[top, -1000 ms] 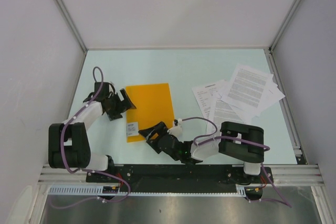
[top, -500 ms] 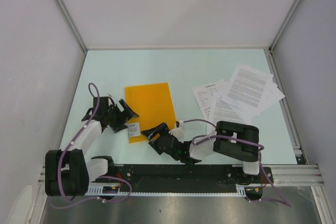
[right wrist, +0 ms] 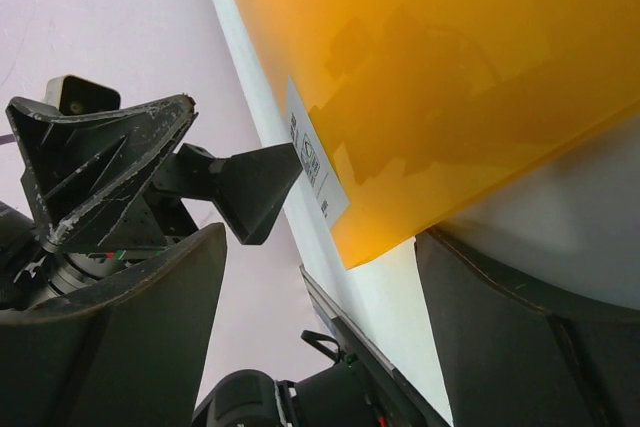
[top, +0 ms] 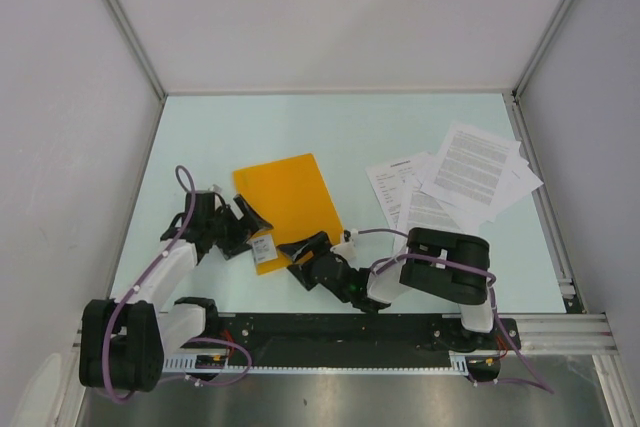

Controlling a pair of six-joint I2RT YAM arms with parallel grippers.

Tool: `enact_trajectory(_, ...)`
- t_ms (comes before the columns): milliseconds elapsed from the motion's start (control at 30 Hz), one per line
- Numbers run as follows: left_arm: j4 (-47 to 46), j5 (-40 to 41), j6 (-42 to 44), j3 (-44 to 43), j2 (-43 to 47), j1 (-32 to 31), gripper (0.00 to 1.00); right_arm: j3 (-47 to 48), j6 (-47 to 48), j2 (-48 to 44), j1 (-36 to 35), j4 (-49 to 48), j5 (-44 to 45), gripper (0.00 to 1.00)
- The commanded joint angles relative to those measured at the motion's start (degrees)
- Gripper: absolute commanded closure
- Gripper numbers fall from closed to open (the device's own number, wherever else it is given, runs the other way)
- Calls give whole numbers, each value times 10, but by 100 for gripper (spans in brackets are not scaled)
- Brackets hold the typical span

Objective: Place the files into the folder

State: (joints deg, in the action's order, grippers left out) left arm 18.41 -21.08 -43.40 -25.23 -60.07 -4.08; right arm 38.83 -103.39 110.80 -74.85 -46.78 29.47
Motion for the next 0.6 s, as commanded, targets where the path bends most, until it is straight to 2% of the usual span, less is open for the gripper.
enact_trajectory(0, -12, 3, -11, 4, 4, -8, 6, -13, 21, 18, 14, -11, 10, 23)
enact_trajectory(100, -12, 3, -8, 5, 0, -9, 6, -21, 23, 18, 15, -24, 9, 32)
enact_trajectory(200, -15, 5, -8, 8, 0, -9, 6, -28, 21, 19, 15, -35, 3, 35)
enact_trajectory(367, -18, 12, -4, 5, -6, -9, 5, -45, 28, 11, 15, -67, -6, 37)
enact_trajectory(567, -9, 21, 11, -12, -19, -9, 5, -58, 30, -13, 8, -58, -6, 34)
